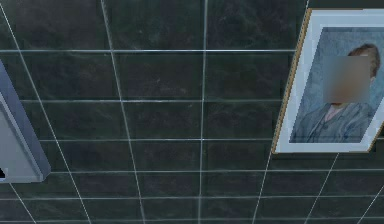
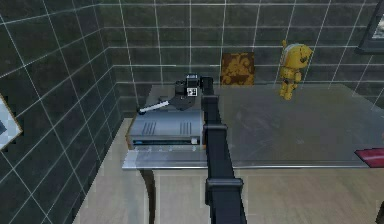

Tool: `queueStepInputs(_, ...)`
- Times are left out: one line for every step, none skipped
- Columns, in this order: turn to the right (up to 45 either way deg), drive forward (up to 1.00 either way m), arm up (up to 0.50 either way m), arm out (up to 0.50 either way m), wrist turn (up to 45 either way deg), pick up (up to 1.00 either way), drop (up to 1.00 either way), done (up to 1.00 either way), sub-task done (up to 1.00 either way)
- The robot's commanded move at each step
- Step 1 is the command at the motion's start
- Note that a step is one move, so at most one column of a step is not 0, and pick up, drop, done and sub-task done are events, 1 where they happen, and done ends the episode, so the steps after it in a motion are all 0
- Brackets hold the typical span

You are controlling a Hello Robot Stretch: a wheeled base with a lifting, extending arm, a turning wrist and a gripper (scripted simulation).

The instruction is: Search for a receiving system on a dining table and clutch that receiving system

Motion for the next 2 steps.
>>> queueStepInputs(0.0, 0.0, 0.0, 0.0, 33.0, 0.0, 0.0, 0.0, 0.0)
queueStepInputs(0.0, 0.0, -0.3, 0.0, 0.0, 0.0, 0.0, 0.0, 0.0)
